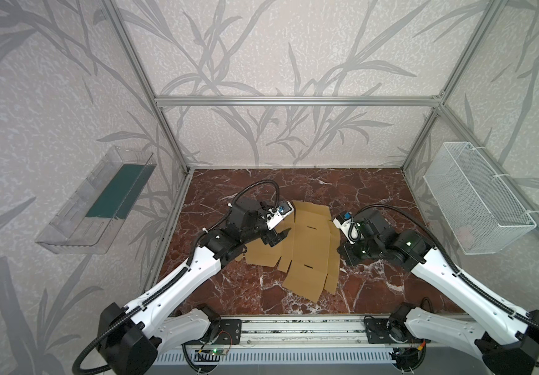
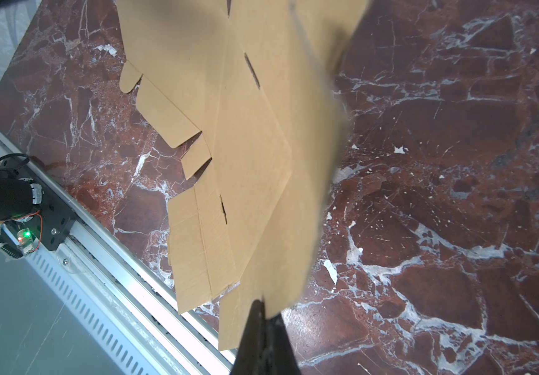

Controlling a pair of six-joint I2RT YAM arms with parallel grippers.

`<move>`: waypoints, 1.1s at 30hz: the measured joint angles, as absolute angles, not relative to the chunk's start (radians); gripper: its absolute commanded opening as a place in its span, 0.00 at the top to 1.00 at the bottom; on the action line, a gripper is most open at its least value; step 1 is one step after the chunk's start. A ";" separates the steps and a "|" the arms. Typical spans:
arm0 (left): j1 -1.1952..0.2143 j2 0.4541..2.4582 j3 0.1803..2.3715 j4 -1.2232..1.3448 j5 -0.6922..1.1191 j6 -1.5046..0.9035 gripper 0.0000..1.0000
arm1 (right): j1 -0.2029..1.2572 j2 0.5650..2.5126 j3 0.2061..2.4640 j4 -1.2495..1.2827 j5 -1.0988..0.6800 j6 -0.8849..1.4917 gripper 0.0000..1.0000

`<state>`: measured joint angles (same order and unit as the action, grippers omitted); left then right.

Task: Assemble paper box
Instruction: First fold the bottom flaps of a flat cardboard box at the center of the table.

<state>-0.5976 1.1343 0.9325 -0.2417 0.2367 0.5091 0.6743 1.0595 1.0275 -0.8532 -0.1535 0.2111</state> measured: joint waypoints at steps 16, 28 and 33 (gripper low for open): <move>-0.608 1.273 1.038 -0.218 0.278 0.637 0.25 | 0.696 1.061 1.028 -0.850 -0.160 0.191 1.00; -0.634 1.385 1.105 -0.306 0.318 0.709 0.34 | 0.728 1.061 1.028 -0.850 -0.149 0.182 1.00; -0.635 1.402 1.130 -0.294 0.300 0.734 0.33 | 0.740 1.061 1.028 -0.850 -0.139 0.176 1.00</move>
<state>-0.6350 1.4025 1.1297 -0.2935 0.3004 0.7341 0.7399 1.0607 1.0275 -0.8497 -0.1390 0.1764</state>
